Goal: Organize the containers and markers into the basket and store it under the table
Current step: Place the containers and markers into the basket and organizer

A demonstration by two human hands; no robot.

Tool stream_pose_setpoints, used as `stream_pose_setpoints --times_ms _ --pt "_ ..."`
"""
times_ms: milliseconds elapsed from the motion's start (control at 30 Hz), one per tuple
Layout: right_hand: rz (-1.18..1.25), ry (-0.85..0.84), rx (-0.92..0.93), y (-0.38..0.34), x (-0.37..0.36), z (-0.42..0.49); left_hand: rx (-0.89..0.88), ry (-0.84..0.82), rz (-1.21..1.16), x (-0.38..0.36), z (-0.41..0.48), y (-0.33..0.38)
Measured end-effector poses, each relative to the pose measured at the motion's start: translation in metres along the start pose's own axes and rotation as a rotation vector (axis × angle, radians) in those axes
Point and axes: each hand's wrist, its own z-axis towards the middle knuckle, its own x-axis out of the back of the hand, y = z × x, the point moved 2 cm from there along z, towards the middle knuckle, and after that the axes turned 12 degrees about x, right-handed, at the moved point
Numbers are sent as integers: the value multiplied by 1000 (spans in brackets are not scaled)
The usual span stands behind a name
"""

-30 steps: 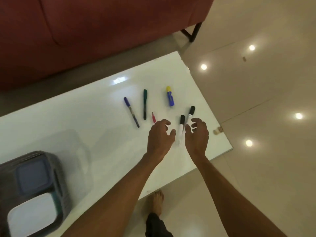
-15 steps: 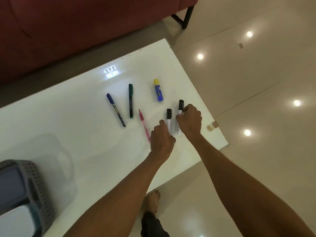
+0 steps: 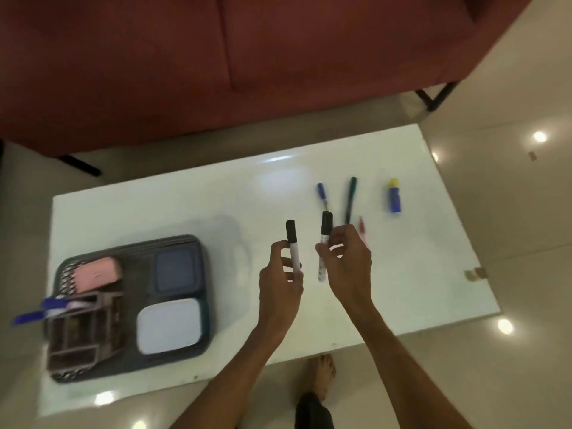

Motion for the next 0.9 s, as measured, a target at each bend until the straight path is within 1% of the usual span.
stream_pose_setpoints --times_ms 167,300,500,700,900 --pt "84 -134 74 -58 -96 -47 26 176 -207 114 -9 -51" --pt "117 -246 127 -94 -166 -88 33 329 -272 196 -25 -98" --pt "193 -382 180 -138 -248 -146 28 516 -456 295 -44 -156" --pt "210 -531 235 -158 -307 -193 82 681 -457 343 -50 -199" --pt "73 -609 232 -138 -344 -221 181 719 -373 351 -33 -240"
